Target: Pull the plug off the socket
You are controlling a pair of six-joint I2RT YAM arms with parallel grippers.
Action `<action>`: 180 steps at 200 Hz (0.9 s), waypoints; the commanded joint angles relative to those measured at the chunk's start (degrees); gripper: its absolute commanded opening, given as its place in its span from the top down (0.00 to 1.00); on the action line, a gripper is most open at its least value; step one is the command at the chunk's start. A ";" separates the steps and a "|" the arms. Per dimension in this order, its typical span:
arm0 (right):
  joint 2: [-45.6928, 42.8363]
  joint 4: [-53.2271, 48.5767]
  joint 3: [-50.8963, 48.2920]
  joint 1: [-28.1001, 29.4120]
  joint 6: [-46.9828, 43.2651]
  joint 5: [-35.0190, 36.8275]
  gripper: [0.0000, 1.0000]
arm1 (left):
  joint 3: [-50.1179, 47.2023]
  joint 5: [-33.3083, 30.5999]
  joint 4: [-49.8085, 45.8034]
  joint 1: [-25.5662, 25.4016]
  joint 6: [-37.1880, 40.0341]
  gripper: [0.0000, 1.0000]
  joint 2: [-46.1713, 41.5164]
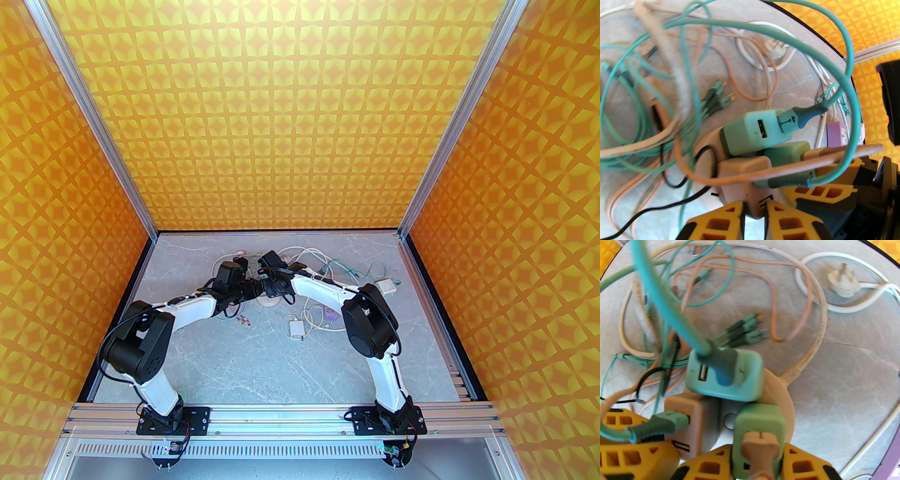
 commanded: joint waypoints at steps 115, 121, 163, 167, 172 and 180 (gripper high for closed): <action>-2.66 5.64 1.06 0.35 3.21 -9.27 0.97 | 3.58 -9.04 -14.51 -4.37 4.58 0.81 11.40; -3.28 8.61 -1.42 -1.13 5.27 -12.44 0.97 | 3.52 -9.05 -14.61 -4.42 4.57 0.81 11.46; -4.15 5.23 0.82 1.06 1.03 -6.62 0.97 | 4.36 -8.98 -15.22 -4.43 4.88 0.81 12.01; -3.77 4.37 1.76 1.74 0.41 -5.66 0.97 | 4.46 -8.96 -15.26 -4.50 4.79 0.81 12.10; -3.38 3.60 2.89 2.43 -0.23 -4.90 0.97 | 4.73 -8.91 -15.39 -4.56 4.77 0.81 12.19; -2.58 2.31 4.45 3.31 -0.91 -4.11 0.97 | 5.00 -8.90 -15.56 -4.60 4.84 0.81 12.36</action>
